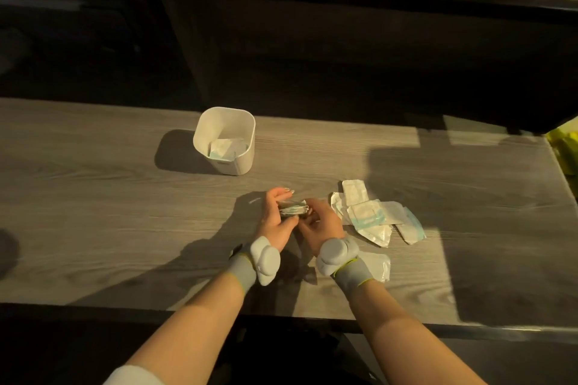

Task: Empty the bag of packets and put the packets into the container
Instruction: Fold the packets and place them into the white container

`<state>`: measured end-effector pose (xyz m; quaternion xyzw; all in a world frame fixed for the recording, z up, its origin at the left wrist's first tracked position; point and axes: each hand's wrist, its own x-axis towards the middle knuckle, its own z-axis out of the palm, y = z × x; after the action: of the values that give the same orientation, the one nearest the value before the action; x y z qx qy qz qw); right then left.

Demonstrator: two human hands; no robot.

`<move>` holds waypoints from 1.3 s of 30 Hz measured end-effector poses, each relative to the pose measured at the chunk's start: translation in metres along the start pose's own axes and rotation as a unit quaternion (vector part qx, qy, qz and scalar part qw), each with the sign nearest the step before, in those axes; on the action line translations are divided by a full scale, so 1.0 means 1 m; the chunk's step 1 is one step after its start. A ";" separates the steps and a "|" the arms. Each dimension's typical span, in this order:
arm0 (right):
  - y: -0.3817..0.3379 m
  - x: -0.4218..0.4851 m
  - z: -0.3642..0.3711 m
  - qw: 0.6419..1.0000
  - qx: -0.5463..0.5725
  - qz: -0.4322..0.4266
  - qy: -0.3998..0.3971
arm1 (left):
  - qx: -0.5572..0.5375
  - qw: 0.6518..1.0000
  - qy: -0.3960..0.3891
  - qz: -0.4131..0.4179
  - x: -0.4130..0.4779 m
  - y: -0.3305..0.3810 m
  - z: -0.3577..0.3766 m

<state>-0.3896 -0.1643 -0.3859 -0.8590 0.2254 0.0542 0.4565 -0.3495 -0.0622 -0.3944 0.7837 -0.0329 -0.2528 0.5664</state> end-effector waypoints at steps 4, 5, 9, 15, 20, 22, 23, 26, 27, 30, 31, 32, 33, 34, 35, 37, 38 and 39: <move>0.006 0.004 0.006 1.000 -0.006 0.011 -0.007 | -0.077 0.996 0.028 -0.023 0.000 0.003 0.005; 0.004 0.006 0.006 1.000 -0.009 0.013 -0.012 | -0.097 0.994 0.037 -0.041 0.001 0.005 0.005; -0.005 0.014 0.005 0.999 -0.021 -0.015 -0.028 | -0.188 0.975 0.070 -0.099 0.008 0.014 0.005; -0.026 0.018 -0.024 0.993 -0.039 -0.108 0.023 | -0.361 0.915 0.085 -0.161 0.016 0.038 0.000; -0.077 0.026 -0.059 0.987 -0.007 -0.160 0.012 | -0.369 0.924 -0.029 -0.095 0.013 0.079 -0.026; -0.097 0.036 -0.067 0.984 0.052 -0.169 0.037 | -0.326 0.942 -0.038 -0.073 0.017 0.086 -0.043; -0.107 0.043 -0.069 0.982 0.070 -0.169 0.054 | -0.285 0.957 -0.031 -0.055 0.019 0.089 -0.055; -0.140 0.071 -0.060 0.986 0.035 -0.153 0.050 | -0.173 0.982 0.068 0.011 0.026 0.096 -0.106; -0.150 0.080 -0.053 0.990 0.000 -0.138 0.030 | -0.120 0.985 0.115 0.036 0.029 0.097 -0.124; -0.174 0.102 -0.025 0.985 -0.128 -0.096 -0.057 | 0.090 0.969 0.207 0.098 0.049 0.093 -0.167; -0.180 0.107 -0.018 0.977 -0.172 -0.089 -0.090 | 0.147 0.960 0.207 0.120 0.057 0.090 -0.175; -0.187 0.114 -0.009 0.966 -0.211 -0.082 -0.124 | 0.204 0.950 0.191 0.139 0.068 0.086 -0.184; -0.188 0.117 -0.005 0.953 -0.248 -0.076 -0.155 | 0.264 0.938 0.160 0.156 0.075 0.083 -0.185; -0.190 0.121 0.000 0.937 -0.291 -0.077 -0.179 | 0.310 0.927 0.125 0.172 0.083 0.081 -0.187; -0.190 0.125 0.006 0.920 -0.335 -0.083 -0.186 | 0.344 0.917 0.085 0.180 0.090 0.078 -0.189; -0.187 0.126 0.013 0.897 -0.395 -0.104 -0.171 | 0.403 0.897 0.012 0.181 0.098 0.075 -0.189; -0.186 0.127 0.018 0.891 -0.408 -0.113 -0.164 | 0.433 0.884 -0.017 0.177 0.102 0.074 -0.191; -0.184 0.128 0.022 0.889 -0.411 -0.122 -0.159 | 0.459 0.871 -0.043 0.168 0.105 0.074 -0.192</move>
<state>-0.1929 -0.1014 -0.2971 -0.9705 0.0006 0.2212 0.0953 -0.1578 0.0435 -0.3203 0.9265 -0.3006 -0.1437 0.1748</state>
